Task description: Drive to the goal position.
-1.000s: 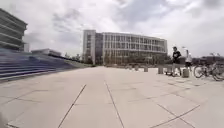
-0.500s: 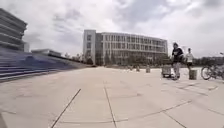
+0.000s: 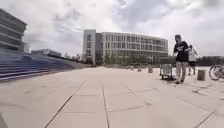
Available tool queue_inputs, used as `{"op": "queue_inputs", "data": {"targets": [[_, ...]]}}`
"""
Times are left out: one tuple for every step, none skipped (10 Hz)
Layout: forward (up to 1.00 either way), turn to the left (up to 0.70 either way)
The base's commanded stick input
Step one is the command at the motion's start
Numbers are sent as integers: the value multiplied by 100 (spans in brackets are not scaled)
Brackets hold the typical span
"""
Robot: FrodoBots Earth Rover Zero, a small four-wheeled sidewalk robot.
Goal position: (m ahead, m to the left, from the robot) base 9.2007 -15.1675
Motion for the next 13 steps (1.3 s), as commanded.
{"op": "queue_inputs", "data": {"targets": [[100, 0], [100, -2], [100, -2], [100, -2], [100, -2], [100, -2], [100, -2], [100, -2], [100, -2], [100, -2], [100, -2], [100, -2], [100, -2]]}}
